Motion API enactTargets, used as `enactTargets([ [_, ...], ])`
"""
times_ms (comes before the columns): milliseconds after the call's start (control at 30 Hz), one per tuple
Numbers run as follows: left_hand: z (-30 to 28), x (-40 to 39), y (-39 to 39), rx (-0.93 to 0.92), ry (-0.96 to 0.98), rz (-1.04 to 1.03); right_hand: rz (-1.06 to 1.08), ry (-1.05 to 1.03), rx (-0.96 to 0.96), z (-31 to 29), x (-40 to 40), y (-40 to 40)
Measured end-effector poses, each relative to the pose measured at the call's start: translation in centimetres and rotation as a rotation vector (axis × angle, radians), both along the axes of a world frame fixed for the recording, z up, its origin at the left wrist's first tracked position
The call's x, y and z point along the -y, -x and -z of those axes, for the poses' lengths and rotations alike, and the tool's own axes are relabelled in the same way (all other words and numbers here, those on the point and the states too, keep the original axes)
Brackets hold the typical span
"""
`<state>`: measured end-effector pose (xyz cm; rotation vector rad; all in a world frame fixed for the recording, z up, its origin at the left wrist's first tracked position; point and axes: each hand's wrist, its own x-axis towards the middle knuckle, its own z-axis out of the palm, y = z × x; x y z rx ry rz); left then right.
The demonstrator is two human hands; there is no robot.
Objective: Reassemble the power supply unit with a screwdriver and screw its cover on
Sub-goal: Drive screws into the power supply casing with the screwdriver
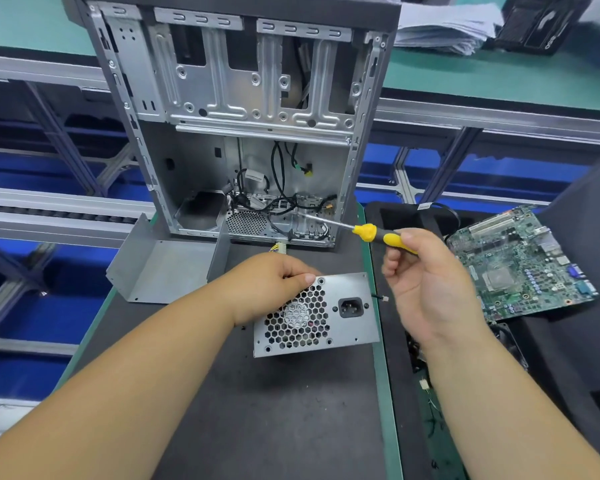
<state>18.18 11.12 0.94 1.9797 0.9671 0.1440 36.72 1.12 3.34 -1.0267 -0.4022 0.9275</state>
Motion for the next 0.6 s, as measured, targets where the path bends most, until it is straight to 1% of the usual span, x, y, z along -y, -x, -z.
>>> enactTargets([
  [67,-0.1,0.1,0.0,0.002,0.001,-0.008,0.028,0.016,0.212,-0.9,0.8,-1.1],
  [200,0.0,0.1,0.0,-0.024,-0.042,0.004,0.057,0.155,0.67,-2.7,2.6,-2.3],
  [300,0.2,0.1,0.0,-0.03,-0.048,0.009,0.035,0.204,0.919,-3.8,3.4,-1.7],
  [400,0.4,0.2,0.1,-0.031,-0.055,-0.016,0.0,0.188,1.017,-4.4,3.9,-0.7],
  [600,-0.2,0.4,0.1,-0.005,-0.068,-0.007,-0.008,0.21,1.112,-5.2,4.5,0.5],
])
